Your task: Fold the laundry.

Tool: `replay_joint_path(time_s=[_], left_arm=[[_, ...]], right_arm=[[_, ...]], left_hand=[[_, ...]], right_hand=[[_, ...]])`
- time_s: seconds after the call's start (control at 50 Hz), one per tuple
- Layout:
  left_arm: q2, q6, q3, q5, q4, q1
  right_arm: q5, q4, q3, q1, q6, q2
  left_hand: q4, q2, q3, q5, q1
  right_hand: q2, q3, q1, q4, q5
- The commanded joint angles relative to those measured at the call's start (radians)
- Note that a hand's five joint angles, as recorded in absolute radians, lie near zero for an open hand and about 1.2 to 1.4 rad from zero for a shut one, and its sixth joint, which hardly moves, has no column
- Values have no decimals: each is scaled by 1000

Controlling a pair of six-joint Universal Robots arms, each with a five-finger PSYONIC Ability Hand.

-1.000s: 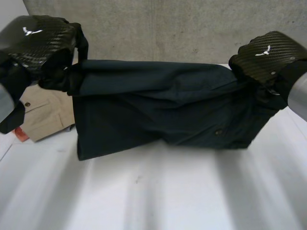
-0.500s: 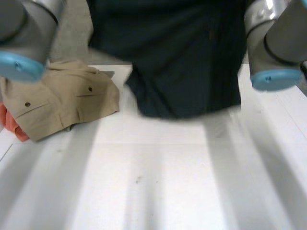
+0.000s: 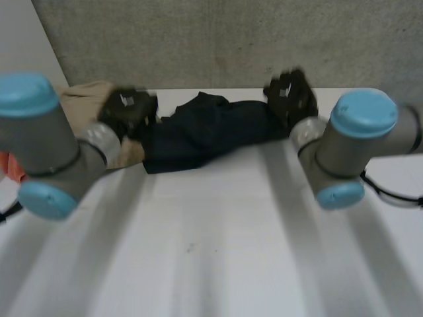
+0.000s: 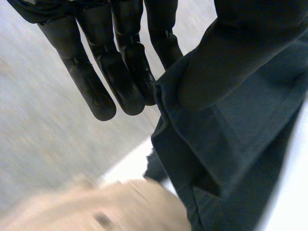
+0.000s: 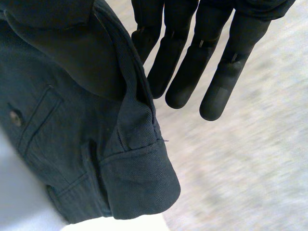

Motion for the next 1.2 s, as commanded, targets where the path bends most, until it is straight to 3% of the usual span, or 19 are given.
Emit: replay_joint_path(time_s=[0.02, 0.1, 0.18, 0.24, 0.32, 0.38, 0.44, 0.52, 0.74, 0.88, 1.0, 1.12, 1.14, 1.16, 1.2], left_arm=[[29, 26, -181, 9, -69, -21], [115, 51, -255, 30, -198, -29], [219, 144, -333, 86, -374, -35], [314, 276, -408, 110, -613, -38], [391, 411, -480, 133, -803, -41], [422, 485, -500, 152, -836, -36], [436, 516, -494, 156, -807, -38], [402, 464, -434, 133, -743, -52], [76, 254, -28, -46, -373, -67], [-199, 270, 291, -175, -175, -75], [-394, 315, 510, -183, -117, -84], [-489, 321, 612, -178, -113, -99], [-495, 323, 620, -177, -112, -99], [-506, 323, 632, -177, -103, -99], [-509, 323, 638, -175, -87, -96]], right_arm=[[2, 80, 178, 3, -38, -26], [6, 198, 247, 3, -57, -127], [-5, 409, 320, 6, -105, -248], [-14, 654, 398, 0, -181, -340], [-17, 892, 503, -22, -289, -409], [-30, 934, 544, -35, -347, -432], [-57, 910, 577, -45, -373, -445], [-82, 879, 560, -46, -347, -439], [-65, 533, 238, -34, -27, -235], [35, 300, 42, -23, -53, -6], [96, 114, -90, -17, -84, 141], [67, -29, -140, -8, -76, 221], [65, -47, -146, -8, -77, 232], [67, -72, -163, -8, -82, 253], [68, -87, -176, -6, -85, 271]], left_hand=[[195, 199, 203, 207, 284], [195, 199, 203, 207, 284], [195, 199, 203, 207, 284], [195, 199, 203, 207, 284], [195, 199, 203, 207, 284], [195, 199, 203, 207, 284], [195, 199, 203, 207, 284], [195, 199, 203, 207, 284], [195, 199, 203, 207, 284], [195, 199, 203, 207, 284], [195, 199, 203, 207, 284], [195, 199, 203, 207, 284], [195, 199, 203, 207, 284], [195, 199, 203, 207, 284], [85, 89, 93, 97, 174]], right_hand=[[220, 208, 286, 199, 200], [220, 208, 286, 199, 200], [220, 208, 286, 199, 200], [220, 208, 286, 199, 200], [220, 208, 286, 199, 200], [220, 208, 286, 199, 200], [220, 208, 286, 199, 200], [220, 208, 286, 199, 200], [220, 208, 286, 199, 200], [220, 208, 286, 199, 200], [220, 208, 286, 199, 200], [220, 208, 286, 199, 200], [81, 68, 146, 59, 60], [-447, -459, -382, -468, -467], [-902, -915, -837, -923, -923]])
